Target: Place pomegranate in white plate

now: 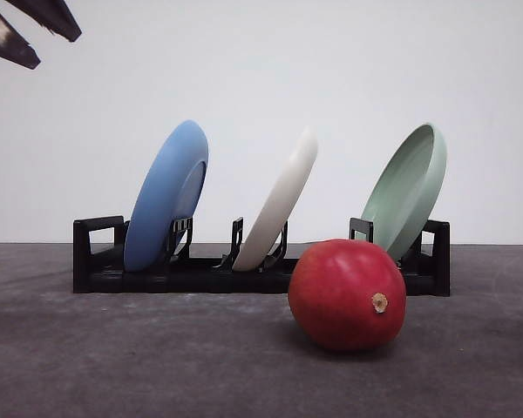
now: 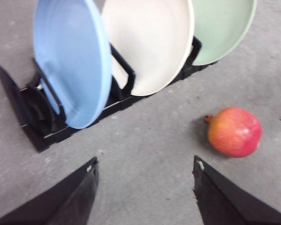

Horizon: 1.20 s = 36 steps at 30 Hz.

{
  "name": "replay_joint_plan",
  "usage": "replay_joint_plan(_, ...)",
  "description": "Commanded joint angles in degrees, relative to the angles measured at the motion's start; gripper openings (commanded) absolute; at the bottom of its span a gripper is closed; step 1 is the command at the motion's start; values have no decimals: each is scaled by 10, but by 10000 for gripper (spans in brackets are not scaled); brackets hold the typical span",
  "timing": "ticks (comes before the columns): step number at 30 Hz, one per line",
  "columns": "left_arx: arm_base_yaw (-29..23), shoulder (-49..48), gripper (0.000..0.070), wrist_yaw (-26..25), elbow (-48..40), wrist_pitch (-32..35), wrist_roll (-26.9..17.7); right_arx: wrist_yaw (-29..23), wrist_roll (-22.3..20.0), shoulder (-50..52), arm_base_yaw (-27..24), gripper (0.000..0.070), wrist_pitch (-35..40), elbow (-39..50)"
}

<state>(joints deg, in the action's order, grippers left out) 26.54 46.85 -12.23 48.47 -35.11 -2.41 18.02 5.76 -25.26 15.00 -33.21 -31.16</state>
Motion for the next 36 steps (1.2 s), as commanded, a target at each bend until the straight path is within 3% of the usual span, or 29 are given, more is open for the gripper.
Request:
replay_joint_plan(1,12,4,379,-3,11,6,-27,2,-4,-1,2,395,6,-8)
replay_joint_plan(7,62,36,379,15,11,51,-64,24,0,-1,2,395,7,-8)
replay_joint_plan(15,130,141,379,102,11,207,-76,30,3,-1,2,395,6,-8)
replay_joint_plan(25,179,295,377,177,27,393,-74,30,2,-1,2,395,6,-8)
replay_joint_plan(28,188,341,377,197,48,416,-71,30,2,-1,2,395,6,-8)
replay_joint_plan(36,198,458,377,225,142,400,-69,30,2,-1,2,395,6,-8)
